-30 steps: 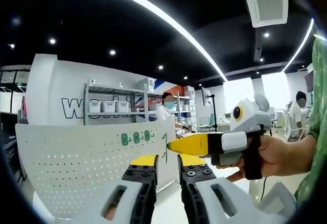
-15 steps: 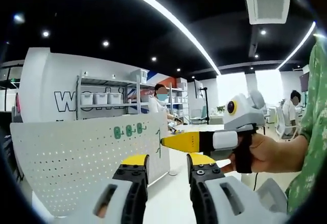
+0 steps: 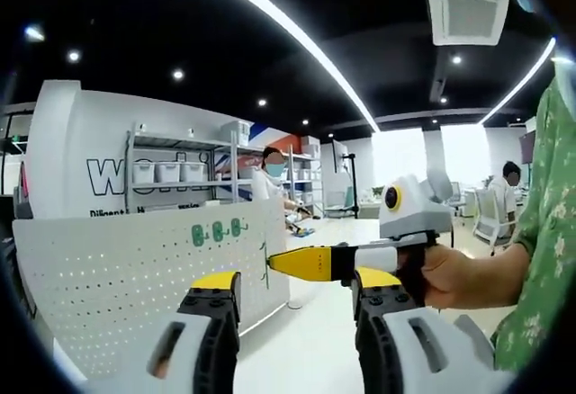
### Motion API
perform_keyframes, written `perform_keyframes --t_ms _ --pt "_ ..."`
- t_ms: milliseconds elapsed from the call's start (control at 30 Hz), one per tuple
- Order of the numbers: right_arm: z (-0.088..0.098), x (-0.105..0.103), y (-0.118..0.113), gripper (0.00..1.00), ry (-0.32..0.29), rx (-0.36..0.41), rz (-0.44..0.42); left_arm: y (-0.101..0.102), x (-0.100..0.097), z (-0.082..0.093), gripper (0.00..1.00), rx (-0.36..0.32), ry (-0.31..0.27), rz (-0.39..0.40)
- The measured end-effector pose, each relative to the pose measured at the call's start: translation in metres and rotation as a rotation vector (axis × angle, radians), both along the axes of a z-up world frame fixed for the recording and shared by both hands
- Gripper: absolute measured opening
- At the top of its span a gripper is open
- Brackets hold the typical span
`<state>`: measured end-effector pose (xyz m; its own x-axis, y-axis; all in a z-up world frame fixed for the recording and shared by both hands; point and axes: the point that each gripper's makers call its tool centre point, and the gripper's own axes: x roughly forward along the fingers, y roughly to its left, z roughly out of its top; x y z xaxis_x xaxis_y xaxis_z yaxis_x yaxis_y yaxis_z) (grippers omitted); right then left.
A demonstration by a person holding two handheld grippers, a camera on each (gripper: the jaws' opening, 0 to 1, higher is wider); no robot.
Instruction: Insert the hook assembly into the mounting plate slot until the hook locks in place.
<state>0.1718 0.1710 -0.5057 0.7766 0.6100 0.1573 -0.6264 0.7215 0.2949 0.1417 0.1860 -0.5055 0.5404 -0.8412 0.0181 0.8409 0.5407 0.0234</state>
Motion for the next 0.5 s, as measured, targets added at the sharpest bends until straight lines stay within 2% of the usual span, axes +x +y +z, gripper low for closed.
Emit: perform_keyframes --t_ms 300,500 --pt "-0.0029 0.0028 0.0004 0.01 0.002 -0.015 -0.005 0.0037 -0.0029 -0.0017 0.65 0.008 0.023 -0.012" --pt "-0.0047 0.0049 -0.0004 0.01 0.003 -0.023 -0.012 0.0065 -0.0018 -0.0057 0.81 0.011 0.066 -0.002"
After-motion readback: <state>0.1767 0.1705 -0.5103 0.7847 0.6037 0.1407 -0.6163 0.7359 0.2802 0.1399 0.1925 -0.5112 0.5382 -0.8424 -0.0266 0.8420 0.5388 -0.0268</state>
